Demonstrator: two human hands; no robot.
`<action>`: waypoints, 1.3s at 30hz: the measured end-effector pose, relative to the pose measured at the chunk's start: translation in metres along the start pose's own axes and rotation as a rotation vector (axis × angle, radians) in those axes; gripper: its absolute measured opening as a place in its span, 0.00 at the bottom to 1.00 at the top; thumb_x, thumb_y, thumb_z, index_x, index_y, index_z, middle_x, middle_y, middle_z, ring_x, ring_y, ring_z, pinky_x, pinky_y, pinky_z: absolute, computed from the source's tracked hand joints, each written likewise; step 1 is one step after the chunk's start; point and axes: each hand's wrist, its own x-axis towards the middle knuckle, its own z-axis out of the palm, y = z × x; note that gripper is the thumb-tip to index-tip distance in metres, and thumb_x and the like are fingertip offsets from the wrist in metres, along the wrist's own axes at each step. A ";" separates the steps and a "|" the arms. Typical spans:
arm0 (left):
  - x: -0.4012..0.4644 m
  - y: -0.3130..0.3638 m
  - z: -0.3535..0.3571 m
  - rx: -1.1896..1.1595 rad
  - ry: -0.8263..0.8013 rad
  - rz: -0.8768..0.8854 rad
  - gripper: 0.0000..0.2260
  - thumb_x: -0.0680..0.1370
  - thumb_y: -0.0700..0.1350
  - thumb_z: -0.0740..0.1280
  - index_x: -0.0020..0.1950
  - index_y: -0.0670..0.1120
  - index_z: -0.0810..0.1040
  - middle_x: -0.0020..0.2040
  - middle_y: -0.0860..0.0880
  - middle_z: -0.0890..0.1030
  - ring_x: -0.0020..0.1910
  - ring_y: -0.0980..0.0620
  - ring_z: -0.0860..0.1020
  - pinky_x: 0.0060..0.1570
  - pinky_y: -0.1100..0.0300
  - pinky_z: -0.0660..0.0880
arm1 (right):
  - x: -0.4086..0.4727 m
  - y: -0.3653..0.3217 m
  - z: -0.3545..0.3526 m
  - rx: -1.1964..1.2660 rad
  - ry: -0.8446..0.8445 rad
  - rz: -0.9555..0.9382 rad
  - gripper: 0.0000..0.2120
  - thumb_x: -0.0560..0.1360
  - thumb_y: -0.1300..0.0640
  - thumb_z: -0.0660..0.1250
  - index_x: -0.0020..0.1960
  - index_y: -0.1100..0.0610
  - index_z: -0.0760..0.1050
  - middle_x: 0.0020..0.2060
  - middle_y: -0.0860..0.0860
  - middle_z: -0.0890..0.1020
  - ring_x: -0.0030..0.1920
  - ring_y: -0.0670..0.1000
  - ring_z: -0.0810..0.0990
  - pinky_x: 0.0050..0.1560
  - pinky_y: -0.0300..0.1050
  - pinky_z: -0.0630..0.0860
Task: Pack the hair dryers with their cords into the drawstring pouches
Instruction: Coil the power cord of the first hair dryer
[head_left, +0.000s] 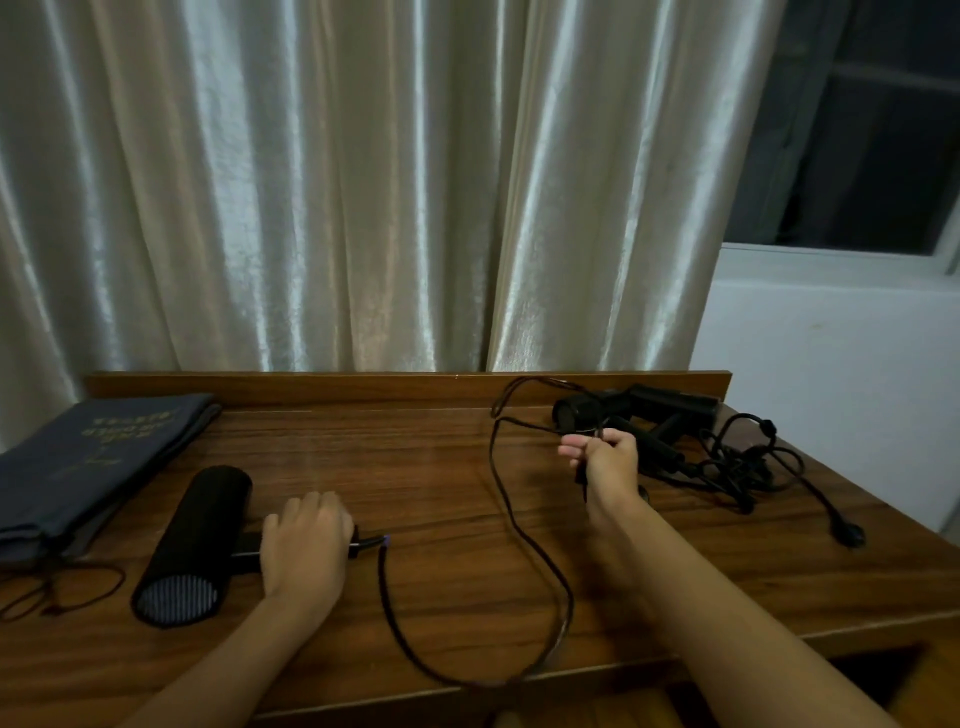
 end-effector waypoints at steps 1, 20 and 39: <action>0.005 0.000 -0.003 -0.019 -0.008 -0.044 0.03 0.78 0.45 0.64 0.45 0.52 0.73 0.44 0.54 0.78 0.47 0.53 0.76 0.44 0.58 0.67 | 0.001 -0.005 -0.004 0.017 0.002 0.000 0.12 0.80 0.69 0.53 0.58 0.57 0.66 0.42 0.56 0.84 0.38 0.49 0.84 0.38 0.41 0.76; 0.012 0.104 -0.053 -1.441 -0.323 -0.136 0.15 0.83 0.54 0.55 0.57 0.52 0.80 0.53 0.54 0.83 0.56 0.58 0.77 0.52 0.64 0.69 | -0.039 -0.017 0.015 -0.314 -0.384 -0.421 0.11 0.81 0.68 0.58 0.50 0.57 0.77 0.40 0.53 0.83 0.36 0.43 0.80 0.39 0.31 0.75; 0.024 0.090 -0.065 -1.428 -0.090 -0.339 0.12 0.84 0.44 0.57 0.49 0.44 0.79 0.32 0.49 0.79 0.27 0.57 0.73 0.35 0.60 0.70 | -0.060 0.015 0.032 -0.541 -0.303 -0.766 0.12 0.78 0.58 0.68 0.54 0.41 0.76 0.42 0.40 0.83 0.45 0.41 0.82 0.47 0.44 0.82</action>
